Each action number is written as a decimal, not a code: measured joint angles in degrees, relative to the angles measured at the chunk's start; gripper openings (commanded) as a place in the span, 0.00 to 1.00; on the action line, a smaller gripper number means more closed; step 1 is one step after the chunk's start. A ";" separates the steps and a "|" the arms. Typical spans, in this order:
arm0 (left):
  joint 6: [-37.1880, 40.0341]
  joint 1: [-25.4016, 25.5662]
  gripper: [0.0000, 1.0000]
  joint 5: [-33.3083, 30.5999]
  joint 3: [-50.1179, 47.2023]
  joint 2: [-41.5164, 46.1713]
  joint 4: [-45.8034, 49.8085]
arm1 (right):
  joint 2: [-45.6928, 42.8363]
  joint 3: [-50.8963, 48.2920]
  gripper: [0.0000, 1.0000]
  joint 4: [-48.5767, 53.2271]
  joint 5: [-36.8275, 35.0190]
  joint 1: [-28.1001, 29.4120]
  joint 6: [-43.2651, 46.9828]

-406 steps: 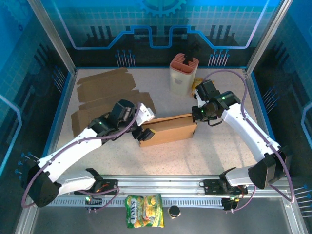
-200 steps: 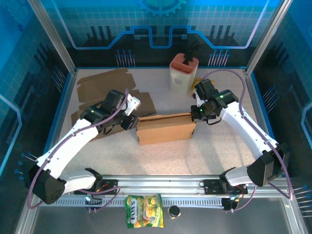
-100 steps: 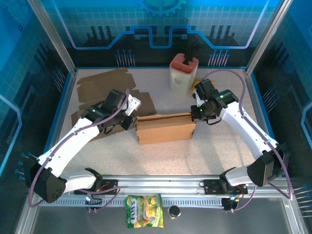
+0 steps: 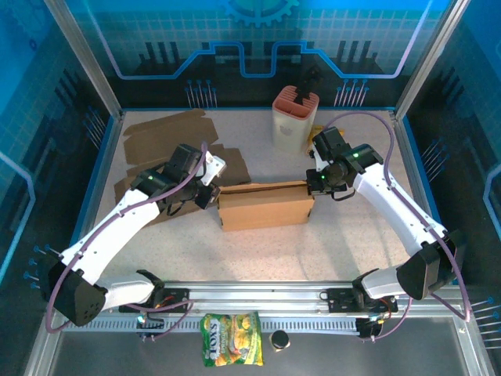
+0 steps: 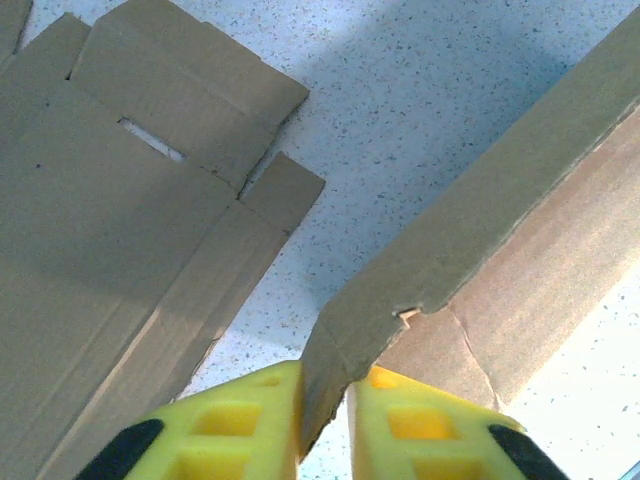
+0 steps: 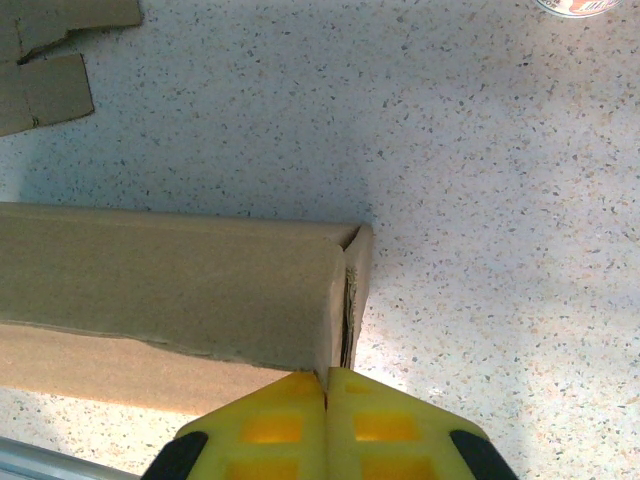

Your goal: Fold the paper box

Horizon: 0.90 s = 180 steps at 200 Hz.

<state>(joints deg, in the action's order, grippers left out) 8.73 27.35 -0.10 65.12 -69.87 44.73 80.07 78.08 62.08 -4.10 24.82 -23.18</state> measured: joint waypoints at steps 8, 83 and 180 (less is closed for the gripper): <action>-0.39 0.00 0.26 0.17 0.00 0.00 0.00 | 0.00 0.00 0.00 0.00 0.00 0.00 0.00; -0.92 0.00 0.28 0.59 -0.90 0.00 0.00 | 0.00 0.00 0.00 0.00 0.00 0.02 -0.42; -1.14 -0.09 0.12 1.46 -2.82 0.00 0.02 | 0.00 0.00 0.00 -0.02 0.02 0.04 -0.44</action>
<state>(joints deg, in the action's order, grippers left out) 7.60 27.27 1.37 62.30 -69.87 44.75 80.07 78.08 62.06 -4.08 24.86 -23.62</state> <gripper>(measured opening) 0.140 0.063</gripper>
